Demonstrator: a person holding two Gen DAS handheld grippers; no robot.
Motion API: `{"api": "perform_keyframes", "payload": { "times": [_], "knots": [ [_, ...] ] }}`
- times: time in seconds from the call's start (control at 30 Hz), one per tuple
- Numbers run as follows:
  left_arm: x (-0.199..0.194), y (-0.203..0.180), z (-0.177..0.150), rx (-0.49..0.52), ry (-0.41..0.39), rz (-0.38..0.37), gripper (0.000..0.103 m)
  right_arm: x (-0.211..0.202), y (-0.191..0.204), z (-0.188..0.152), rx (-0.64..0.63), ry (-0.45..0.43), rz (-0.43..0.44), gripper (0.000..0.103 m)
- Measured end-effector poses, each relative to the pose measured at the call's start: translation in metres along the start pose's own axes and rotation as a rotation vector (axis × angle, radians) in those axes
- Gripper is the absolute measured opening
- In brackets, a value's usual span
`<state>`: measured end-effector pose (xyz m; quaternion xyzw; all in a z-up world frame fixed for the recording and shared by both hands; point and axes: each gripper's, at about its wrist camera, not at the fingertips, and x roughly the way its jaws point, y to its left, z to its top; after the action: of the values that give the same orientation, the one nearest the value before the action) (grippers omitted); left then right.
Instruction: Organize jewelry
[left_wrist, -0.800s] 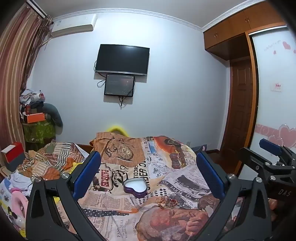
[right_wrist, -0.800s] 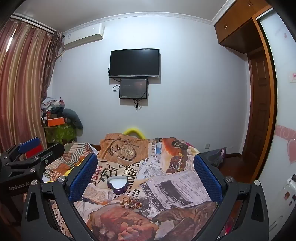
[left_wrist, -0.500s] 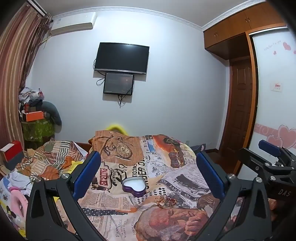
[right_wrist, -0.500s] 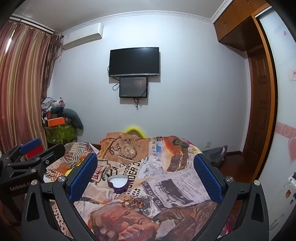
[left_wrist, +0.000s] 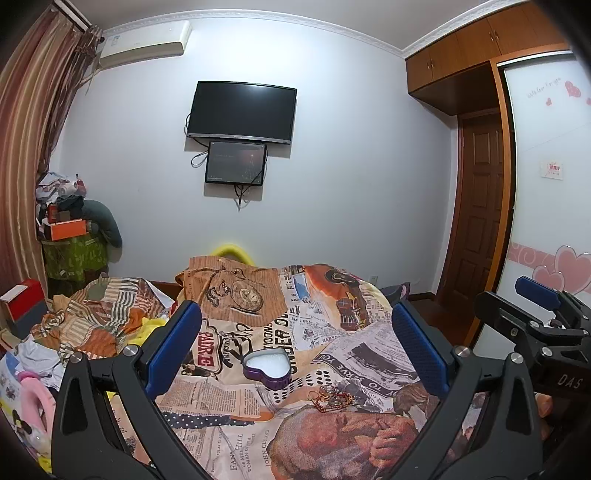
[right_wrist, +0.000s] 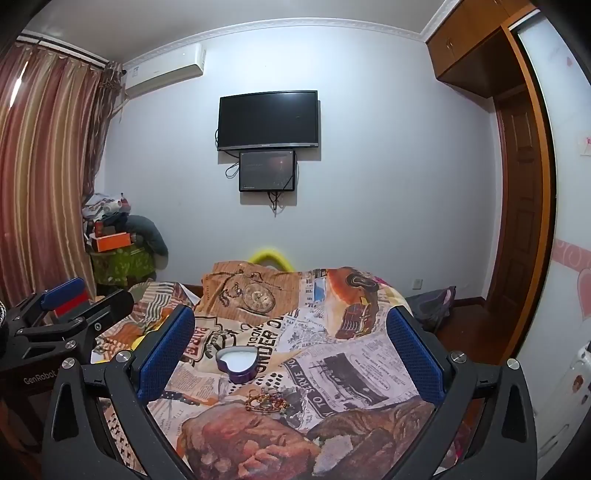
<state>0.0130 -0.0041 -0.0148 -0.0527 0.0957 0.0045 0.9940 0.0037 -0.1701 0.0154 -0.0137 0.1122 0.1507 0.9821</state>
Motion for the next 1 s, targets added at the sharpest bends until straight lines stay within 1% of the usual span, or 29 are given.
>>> {"api": "perform_keyframes", "payload": {
  "times": [0.4, 1.0],
  "knots": [
    [0.0029, 0.0011, -0.0060, -0.003, 0.009, -0.003, 0.103, 0.0023, -0.0004, -0.0012, 0.003, 0.004, 0.001, 0.103],
    [0.0028, 0.0018, -0.0009, 0.000, 0.014, -0.003, 0.103, 0.0042, -0.0028, -0.0049, 0.017, 0.014, 0.006, 0.103]
  ]
}}
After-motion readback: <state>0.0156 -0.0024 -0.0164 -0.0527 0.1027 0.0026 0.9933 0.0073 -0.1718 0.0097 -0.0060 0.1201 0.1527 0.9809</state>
